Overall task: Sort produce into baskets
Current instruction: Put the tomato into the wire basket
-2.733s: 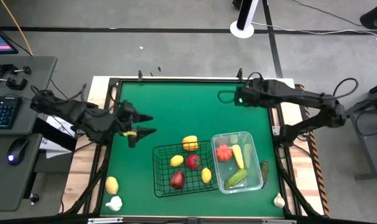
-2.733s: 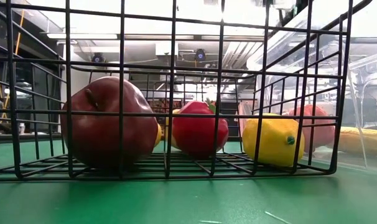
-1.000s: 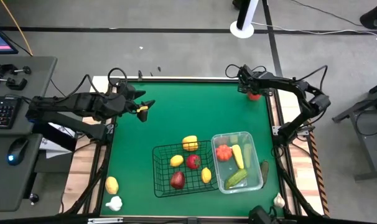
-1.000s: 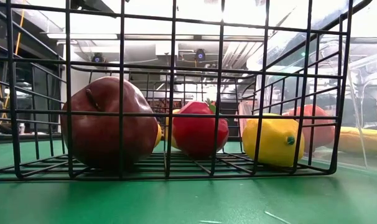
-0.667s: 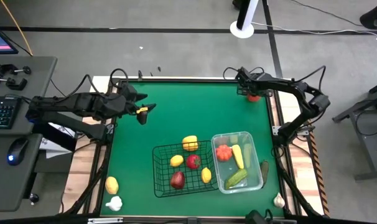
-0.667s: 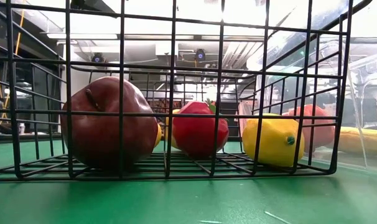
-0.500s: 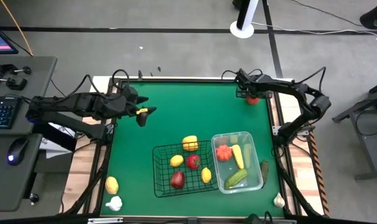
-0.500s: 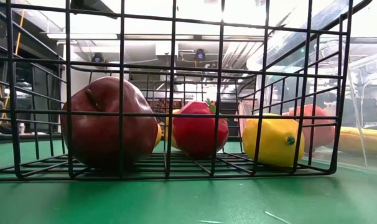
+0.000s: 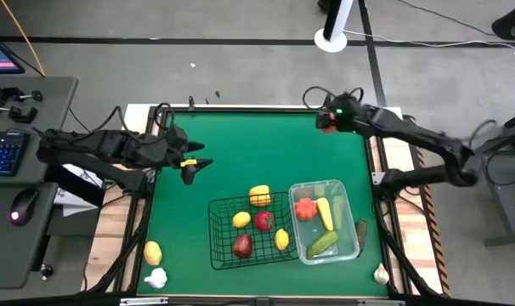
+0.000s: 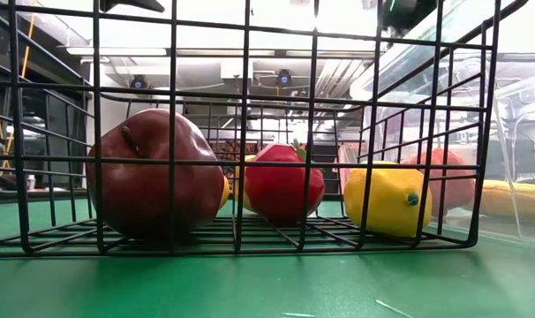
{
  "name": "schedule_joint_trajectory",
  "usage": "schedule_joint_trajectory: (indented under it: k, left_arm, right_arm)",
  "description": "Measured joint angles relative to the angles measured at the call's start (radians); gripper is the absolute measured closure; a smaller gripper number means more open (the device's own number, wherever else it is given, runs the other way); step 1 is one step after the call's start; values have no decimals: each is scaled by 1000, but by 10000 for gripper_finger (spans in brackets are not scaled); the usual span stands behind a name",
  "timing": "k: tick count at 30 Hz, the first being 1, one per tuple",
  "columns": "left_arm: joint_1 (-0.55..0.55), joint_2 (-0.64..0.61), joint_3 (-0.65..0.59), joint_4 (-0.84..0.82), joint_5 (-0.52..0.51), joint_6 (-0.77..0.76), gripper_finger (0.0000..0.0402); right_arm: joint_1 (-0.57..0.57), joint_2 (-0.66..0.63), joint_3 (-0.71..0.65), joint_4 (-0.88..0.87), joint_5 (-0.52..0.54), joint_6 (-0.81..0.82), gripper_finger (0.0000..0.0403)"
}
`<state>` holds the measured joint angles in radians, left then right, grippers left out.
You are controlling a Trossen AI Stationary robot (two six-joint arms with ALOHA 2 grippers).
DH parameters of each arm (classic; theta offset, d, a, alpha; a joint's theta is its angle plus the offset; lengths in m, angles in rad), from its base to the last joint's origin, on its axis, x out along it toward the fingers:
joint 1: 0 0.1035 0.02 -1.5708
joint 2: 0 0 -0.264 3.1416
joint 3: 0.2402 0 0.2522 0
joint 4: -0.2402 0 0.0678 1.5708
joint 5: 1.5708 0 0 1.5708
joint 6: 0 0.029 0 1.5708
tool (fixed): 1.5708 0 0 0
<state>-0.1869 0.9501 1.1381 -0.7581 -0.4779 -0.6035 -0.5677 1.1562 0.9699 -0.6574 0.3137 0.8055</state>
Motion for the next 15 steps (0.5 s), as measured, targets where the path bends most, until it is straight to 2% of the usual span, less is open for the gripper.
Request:
schedule_joint_trajectory:
  k: [4, 7, 11, 15]
  left_arm:
    - [-20, 0, 0, 0, -4, 30, 104]
    - [-25, 0, 0, 0, -8, 32, 104]
    - [-25, 0, 0, 0, -17, 32, 104]
    - [-25, 1, 0, 1, -29, 30, 104]
  right_arm:
    - [167, -91, 1, 261, -194, -53, 134]
    - [328, -105, 2, 403, -269, 3, 135]
    - [550, -57, 2, 540, -256, 86, 135]
    - [731, 47, 2, 664, -217, 164, 137]
